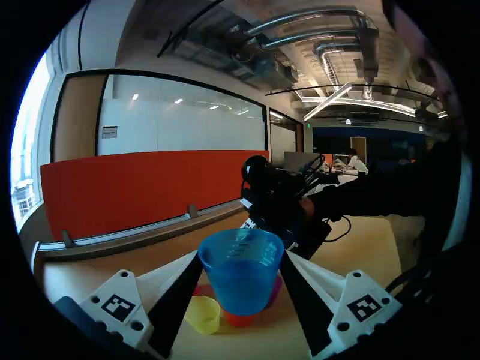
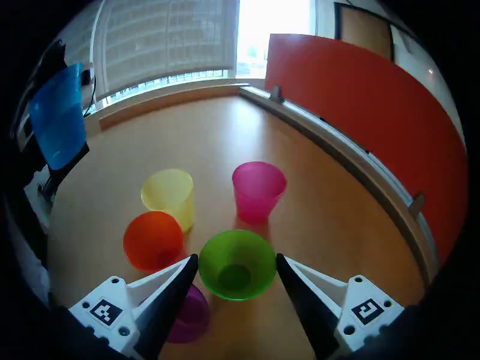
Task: Pour water
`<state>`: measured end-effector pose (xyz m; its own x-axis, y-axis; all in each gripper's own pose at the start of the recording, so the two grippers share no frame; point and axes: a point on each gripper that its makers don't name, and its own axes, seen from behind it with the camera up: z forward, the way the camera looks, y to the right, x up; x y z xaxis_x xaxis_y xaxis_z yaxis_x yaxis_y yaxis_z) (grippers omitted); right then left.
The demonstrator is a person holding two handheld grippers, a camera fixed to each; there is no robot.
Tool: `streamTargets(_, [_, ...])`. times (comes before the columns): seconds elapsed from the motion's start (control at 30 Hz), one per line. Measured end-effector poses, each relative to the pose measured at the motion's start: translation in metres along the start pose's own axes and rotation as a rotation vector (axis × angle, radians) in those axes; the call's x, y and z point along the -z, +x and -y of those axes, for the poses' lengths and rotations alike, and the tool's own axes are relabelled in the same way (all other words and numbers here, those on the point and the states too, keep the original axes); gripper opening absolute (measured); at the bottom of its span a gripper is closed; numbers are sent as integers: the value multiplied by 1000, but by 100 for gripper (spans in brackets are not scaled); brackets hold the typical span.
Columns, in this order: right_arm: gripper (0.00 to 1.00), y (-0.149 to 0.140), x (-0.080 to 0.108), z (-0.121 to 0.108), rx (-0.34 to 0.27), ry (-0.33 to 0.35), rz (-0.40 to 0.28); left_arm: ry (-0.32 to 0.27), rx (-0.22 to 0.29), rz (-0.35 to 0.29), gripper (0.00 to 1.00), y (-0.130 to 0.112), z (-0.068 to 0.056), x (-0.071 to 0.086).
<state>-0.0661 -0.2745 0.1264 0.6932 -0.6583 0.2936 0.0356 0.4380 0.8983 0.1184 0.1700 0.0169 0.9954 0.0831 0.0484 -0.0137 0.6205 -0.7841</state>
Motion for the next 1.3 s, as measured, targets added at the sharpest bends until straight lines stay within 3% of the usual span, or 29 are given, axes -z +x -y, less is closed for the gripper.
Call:
streamTargets(0.6, [100, -6, -2, -1, -14, 2, 49, -2, 8, 0, 87, -2, 1, -1])
streamTargets(1.3, [94, -9, -6, 1, -42, 3, 40, 6, 11, 3, 87, -7, 5, -2])
